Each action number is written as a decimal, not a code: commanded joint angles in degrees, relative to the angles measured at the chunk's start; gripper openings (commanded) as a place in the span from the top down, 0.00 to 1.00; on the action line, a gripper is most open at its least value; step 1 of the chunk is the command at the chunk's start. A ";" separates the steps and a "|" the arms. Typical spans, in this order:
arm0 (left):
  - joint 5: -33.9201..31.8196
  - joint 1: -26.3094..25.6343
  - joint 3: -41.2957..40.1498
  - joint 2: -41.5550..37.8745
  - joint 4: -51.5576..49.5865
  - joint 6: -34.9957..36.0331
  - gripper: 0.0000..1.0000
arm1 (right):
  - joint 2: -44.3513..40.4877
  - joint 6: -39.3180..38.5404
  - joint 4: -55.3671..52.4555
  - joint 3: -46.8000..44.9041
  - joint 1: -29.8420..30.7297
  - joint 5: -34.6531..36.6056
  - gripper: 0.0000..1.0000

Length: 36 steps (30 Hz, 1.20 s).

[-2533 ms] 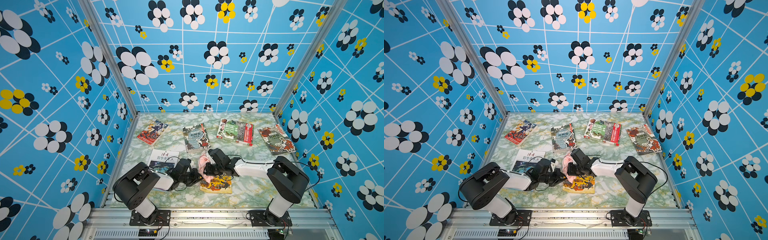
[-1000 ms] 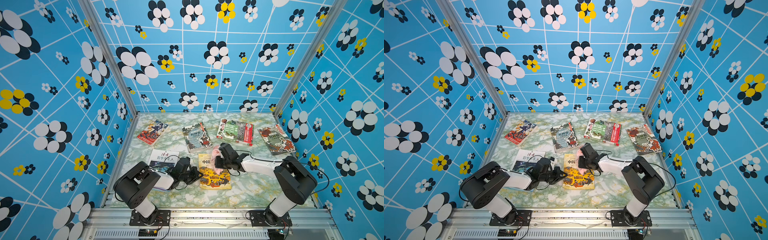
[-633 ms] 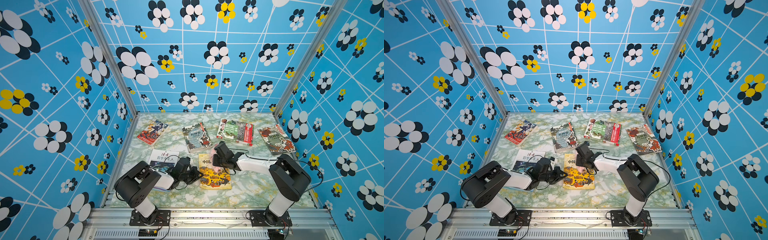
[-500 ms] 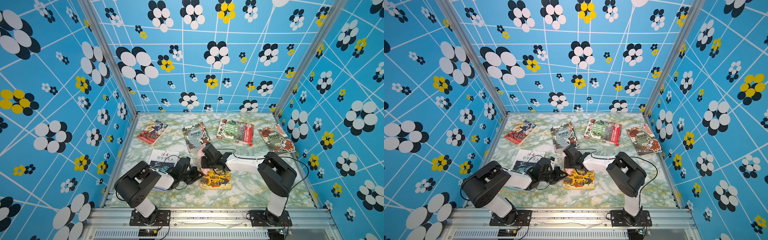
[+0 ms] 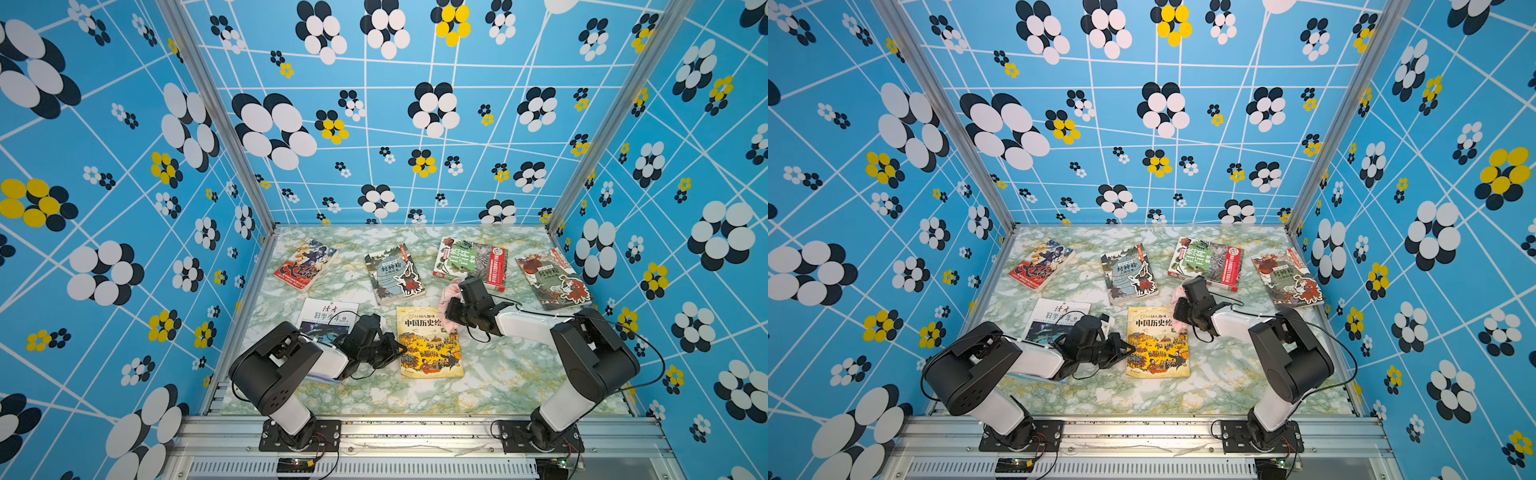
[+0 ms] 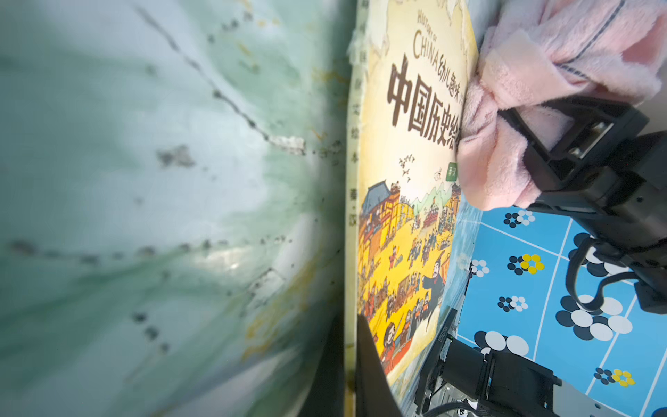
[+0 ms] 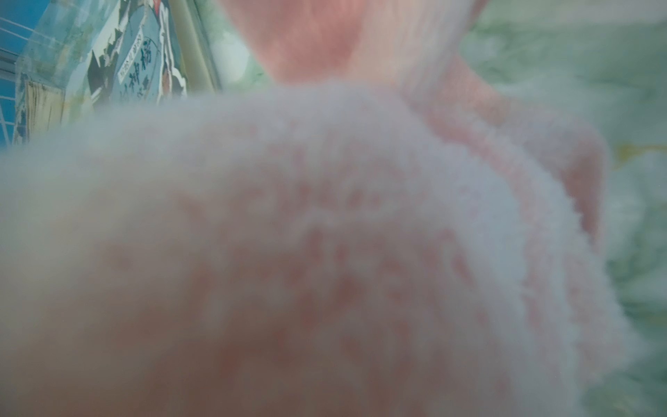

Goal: Wipe the cover of the book
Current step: Wipe the dirt from the cover of the book.

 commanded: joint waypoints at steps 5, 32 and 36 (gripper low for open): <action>-2.97 -0.12 0.04 0.51 -3.64 -0.38 1.00 | -6.40 2.36 -27.91 -7.83 14.14 5.35 1.00; 7.43 11.03 27.49 17.53 -12.76 19.99 0.47 | -16.91 5.92 -22.28 -18.42 13.80 6.78 1.00; 8.88 10.65 28.37 18.23 -14.19 20.62 0.56 | -16.98 5.20 -20.84 -18.95 12.35 6.21 1.00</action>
